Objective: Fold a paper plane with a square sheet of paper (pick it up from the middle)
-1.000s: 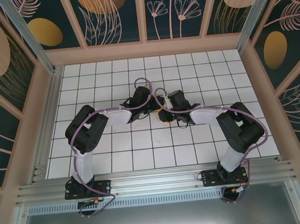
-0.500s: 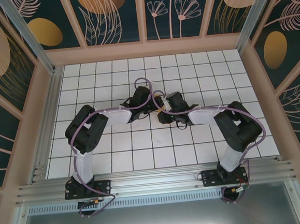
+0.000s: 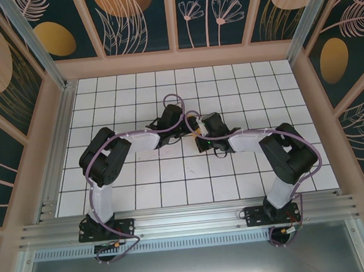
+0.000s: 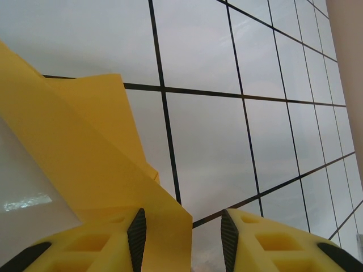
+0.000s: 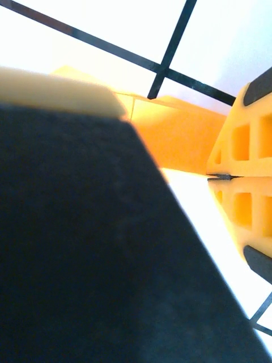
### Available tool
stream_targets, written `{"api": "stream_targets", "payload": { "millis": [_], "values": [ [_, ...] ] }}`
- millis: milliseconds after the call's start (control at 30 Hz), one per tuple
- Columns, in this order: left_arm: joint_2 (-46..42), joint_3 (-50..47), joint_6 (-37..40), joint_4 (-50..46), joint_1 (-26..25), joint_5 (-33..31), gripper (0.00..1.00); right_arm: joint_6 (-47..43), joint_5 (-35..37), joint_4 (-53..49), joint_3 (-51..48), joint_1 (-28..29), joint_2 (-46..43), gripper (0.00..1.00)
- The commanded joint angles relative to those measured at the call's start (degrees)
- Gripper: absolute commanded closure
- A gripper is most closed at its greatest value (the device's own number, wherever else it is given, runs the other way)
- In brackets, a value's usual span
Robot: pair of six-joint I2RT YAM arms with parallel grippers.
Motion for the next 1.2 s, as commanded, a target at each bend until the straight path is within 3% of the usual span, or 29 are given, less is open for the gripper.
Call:
{"api": "stream_targets", "payload": {
  "millis": [0, 433, 1167],
  "values": [
    [-0.9, 1.0, 1.1, -0.9, 0.3, -0.7, 0.57, 1.5, -2.6, 1.7, -1.2, -0.2, -1.7, 1.00],
    [-5.0, -1.2, 1.6, 0.2, 0.4, -0.4, 0.50, 14.2, -23.7, 10.2, -5.3, -5.6, -3.8, 1.00],
    [-2.6, -1.4, 1.5, 1.2, 0.4, 1.4, 0.51, 22.7, -35.6, 19.2, -6.7, -11.8, 6.8, 1.00]
  ]
}}
